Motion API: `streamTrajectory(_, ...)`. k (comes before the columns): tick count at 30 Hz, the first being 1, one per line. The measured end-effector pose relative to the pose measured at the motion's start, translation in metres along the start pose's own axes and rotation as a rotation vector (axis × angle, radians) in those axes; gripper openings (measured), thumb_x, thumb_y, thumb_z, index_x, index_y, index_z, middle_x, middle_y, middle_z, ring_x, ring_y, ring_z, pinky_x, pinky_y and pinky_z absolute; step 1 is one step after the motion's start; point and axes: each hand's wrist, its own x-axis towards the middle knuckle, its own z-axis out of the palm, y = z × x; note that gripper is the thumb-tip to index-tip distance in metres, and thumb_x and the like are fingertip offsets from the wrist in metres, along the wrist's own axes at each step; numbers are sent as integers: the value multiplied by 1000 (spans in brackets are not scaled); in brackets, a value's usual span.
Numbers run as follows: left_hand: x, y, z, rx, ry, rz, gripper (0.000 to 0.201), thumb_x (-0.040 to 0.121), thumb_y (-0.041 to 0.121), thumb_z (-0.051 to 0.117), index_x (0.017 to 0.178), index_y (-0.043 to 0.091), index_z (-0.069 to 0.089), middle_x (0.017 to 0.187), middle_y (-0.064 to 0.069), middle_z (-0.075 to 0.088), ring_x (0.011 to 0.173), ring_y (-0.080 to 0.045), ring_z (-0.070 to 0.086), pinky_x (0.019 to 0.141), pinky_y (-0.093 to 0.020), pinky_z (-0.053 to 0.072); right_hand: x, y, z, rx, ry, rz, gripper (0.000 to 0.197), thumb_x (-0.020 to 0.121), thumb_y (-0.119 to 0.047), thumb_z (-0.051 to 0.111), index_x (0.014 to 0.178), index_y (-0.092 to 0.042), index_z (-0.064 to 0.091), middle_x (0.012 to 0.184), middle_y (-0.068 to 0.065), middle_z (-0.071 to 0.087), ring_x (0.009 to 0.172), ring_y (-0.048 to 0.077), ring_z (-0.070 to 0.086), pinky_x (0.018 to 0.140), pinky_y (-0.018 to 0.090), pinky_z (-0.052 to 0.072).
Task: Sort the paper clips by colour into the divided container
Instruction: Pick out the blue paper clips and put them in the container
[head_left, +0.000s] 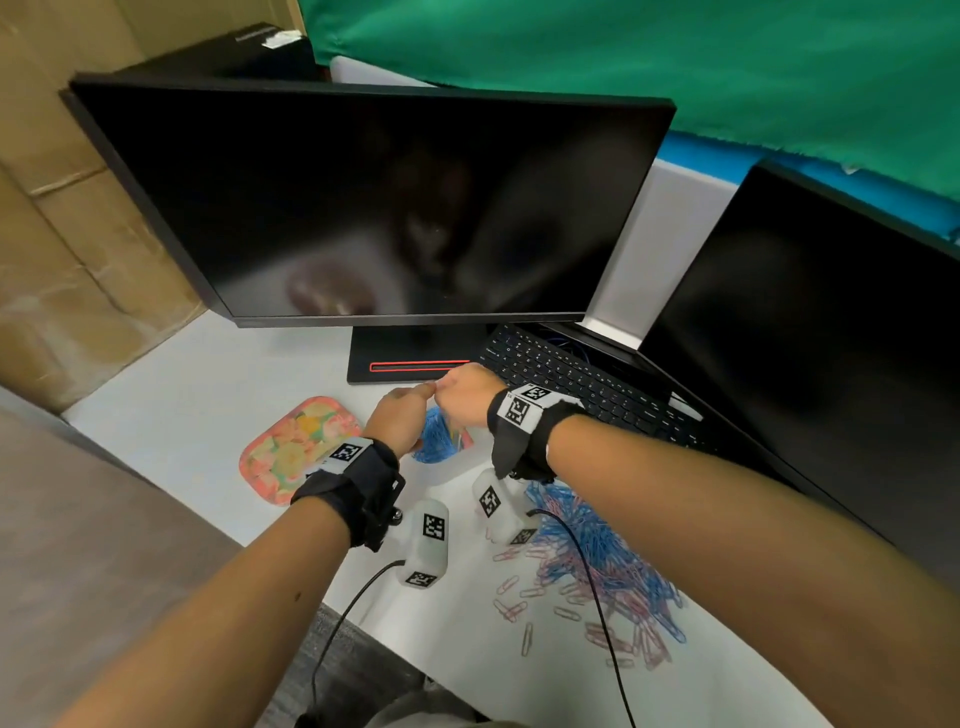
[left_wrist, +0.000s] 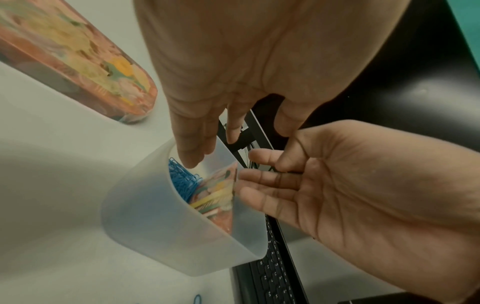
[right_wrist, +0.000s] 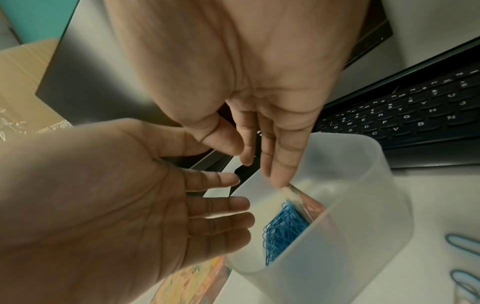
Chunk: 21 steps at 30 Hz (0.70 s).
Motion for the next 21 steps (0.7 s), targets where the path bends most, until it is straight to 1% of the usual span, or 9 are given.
streamTrajectory(1, 0, -1, 1, 11, 3, 2, 34, 98, 32, 44, 128, 16, 54, 133, -14, 51, 119, -33, 51, 99, -43, 48, -3, 3, -2, 25, 4, -5, 25, 90, -16, 45, 93, -5, 68, 92, 15, 70, 84, 28, 66, 73, 33, 55)
streamTrajectory(3, -2, -3, 3, 22, -6, 27, 21, 97, 29, 49, 110, 17, 59, 120, -14, 58, 110, -31, 56, 93, -40, 51, -12, 11, -10, 77, -4, -38, 29, 91, -14, 46, 108, -4, 68, 98, 13, 68, 83, 23, 62, 80, 34, 54)
streamTrajectory(6, -9, -7, 11, 83, -96, 126, 14, 95, 21, 51, 90, 17, 64, 96, -9, 66, 85, -22, 64, 73, -32, 53, -31, 32, -22, 156, 42, -56, 29, 90, -7, 46, 107, 1, 67, 97, 18, 66, 88, 32, 63, 88, 42, 55)
streamTrajectory(8, -16, -8, 22, 180, -183, 212, 14, 92, 14, 52, 87, 16, 65, 85, -6, 67, 70, -16, 64, 61, -27, 51, -47, 54, -27, 226, 77, -20, 27, 91, -7, 44, 104, 0, 67, 95, 19, 67, 85, 31, 64, 83, 44, 55)
streamTrajectory(11, -25, -13, 41, 322, -293, 293, 19, 87, 5, 53, 81, 18, 65, 74, -1, 66, 58, -8, 63, 53, -22, 49, -68, 100, -30, 268, 108, 69, 23, 93, -10, 44, 100, -10, 66, 92, 9, 67, 79, 20, 63, 75, 38, 56)
streamTrajectory(14, -26, -22, 59, 473, -334, 372, 21, 86, 7, 56, 76, 23, 65, 75, 0, 66, 66, -13, 65, 61, -21, 48, -85, 151, -28, 220, 146, 156, 20, 92, -12, 47, 95, -6, 66, 95, 14, 69, 77, 18, 63, 69, 34, 54)
streamTrajectory(17, -24, -35, 72, 690, -348, 434, 16, 86, 8, 56, 84, 20, 67, 84, 1, 67, 77, -14, 60, 72, -17, 43, -105, 195, -24, 147, 190, 215, 23, 90, -13, 49, 93, 4, 65, 91, 22, 68, 71, 18, 57, 74, 42, 56)
streamTrajectory(19, -19, -47, 77, 848, -343, 445, 18, 87, 10, 54, 98, 17, 67, 99, -3, 67, 90, -18, 61, 78, -19, 43, -119, 217, -21, 133, 213, 240, 18, 88, -13, 53, 86, -3, 67, 74, 8, 65, 67, 15, 56, 75, 40, 56)
streamTrajectory(21, -14, -60, 81, 1014, -323, 442, 30, 87, 11, 54, 115, 15, 63, 112, -8, 61, 103, -26, 59, 87, -27, 45, -135, 236, -18, 115, 232, 263, 15, 85, -9, 55, 78, -11, 69, 68, -5, 60, 70, 15, 57, 74, 31, 54)
